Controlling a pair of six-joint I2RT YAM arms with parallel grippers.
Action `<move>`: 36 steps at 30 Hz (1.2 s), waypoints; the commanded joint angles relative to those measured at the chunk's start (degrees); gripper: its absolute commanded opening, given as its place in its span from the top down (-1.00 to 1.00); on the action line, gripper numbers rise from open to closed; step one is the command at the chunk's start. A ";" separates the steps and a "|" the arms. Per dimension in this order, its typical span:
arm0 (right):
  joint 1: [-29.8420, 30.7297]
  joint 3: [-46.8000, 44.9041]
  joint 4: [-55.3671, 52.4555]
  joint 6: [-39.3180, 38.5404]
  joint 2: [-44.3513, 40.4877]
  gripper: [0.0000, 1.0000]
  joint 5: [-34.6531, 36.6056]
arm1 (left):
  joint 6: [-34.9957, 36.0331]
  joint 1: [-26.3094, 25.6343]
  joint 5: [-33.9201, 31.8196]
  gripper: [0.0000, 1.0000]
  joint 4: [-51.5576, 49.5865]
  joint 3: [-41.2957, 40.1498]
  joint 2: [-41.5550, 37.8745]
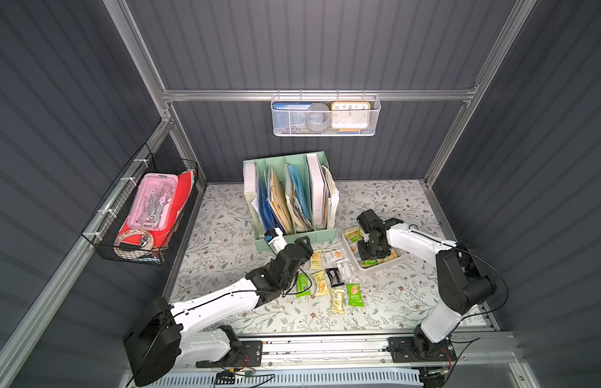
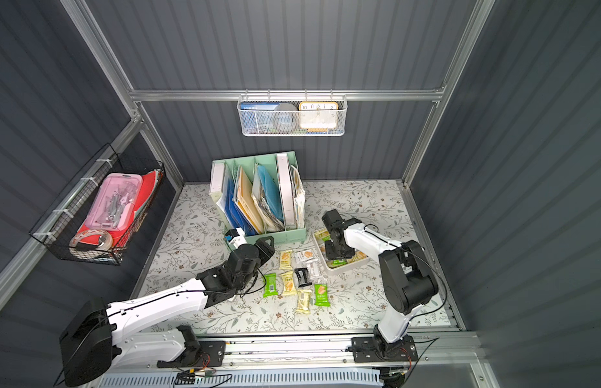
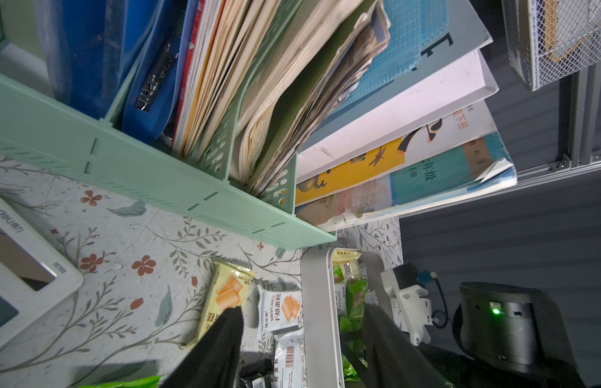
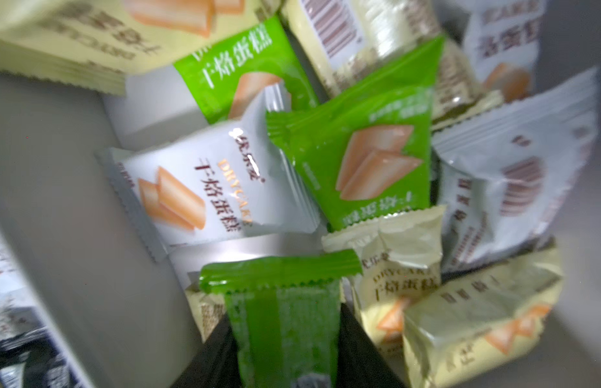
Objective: Take the cookies out of the storage box
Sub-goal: Pick up the cookie from the storage box, then place the cookie at the center of the board.
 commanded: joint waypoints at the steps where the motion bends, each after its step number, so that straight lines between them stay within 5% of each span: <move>1: -0.14 0.50 -2.27 -0.10 -3.75 0.13 -0.26 | 0.46 0.30 0.05 -0.23 -0.06 -0.44 -0.43; 19: 5.78 -8.29 -11.98 6.99 -24.63 0.13 -4.02 | 1.42 0.30 2.23 -0.23 3.90 0.01 2.56; 26: 12.86 -17.70 -7.37 15.31 -26.31 0.15 -6.67 | 0.97 0.35 4.77 -0.22 7.16 1.02 6.22; 36: 13.73 -26.23 2.80 20.92 -24.28 0.18 -5.21 | 0.37 0.35 6.39 -0.21 7.47 1.45 7.30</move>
